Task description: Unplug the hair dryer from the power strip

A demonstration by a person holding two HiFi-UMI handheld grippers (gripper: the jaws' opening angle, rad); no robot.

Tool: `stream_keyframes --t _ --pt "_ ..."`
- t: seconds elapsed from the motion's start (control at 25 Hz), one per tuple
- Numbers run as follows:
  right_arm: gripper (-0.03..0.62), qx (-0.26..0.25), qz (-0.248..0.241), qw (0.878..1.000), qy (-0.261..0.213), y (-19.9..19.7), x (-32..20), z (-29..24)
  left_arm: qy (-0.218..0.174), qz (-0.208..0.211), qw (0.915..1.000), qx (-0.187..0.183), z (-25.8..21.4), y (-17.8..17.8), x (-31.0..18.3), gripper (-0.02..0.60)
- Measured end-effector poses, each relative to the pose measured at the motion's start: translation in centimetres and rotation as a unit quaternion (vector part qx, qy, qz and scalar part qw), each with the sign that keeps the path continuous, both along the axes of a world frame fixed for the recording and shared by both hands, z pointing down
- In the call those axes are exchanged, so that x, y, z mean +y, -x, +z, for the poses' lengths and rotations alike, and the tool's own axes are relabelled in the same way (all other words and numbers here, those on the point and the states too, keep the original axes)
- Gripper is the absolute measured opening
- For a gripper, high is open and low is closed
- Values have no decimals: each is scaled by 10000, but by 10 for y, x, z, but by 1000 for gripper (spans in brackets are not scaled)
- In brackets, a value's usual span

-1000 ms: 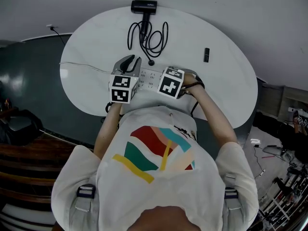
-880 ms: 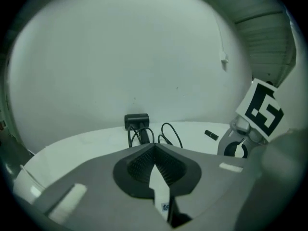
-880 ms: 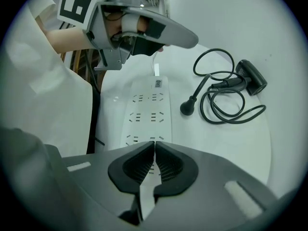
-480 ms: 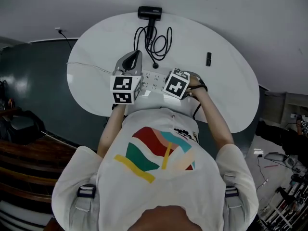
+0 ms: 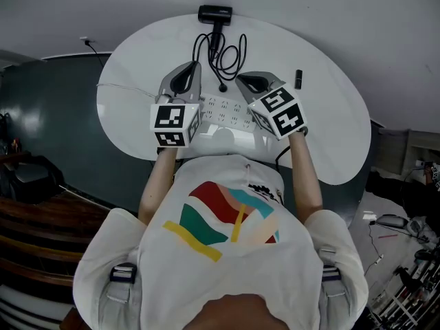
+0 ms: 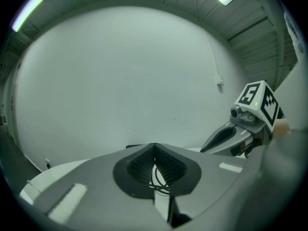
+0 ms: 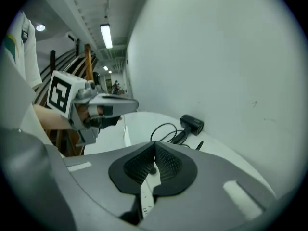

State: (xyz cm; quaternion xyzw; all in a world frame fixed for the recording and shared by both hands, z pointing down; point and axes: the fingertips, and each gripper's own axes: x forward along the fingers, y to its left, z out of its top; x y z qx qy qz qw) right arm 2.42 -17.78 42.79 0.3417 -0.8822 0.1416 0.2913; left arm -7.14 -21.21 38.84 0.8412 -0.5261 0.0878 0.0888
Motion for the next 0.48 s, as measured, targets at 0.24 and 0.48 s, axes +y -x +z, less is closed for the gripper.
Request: stream_keyframes --t 0.24,0.48 --pt "15 -1592 1251 9701 -1336 -22 0 -86 -291 -25 9995 101 -29 -8 16 0" --pt "14 -2002 2289 9256 -2254 -53 23 -102 -604 -69 9981 120 -41 -14 29 0"
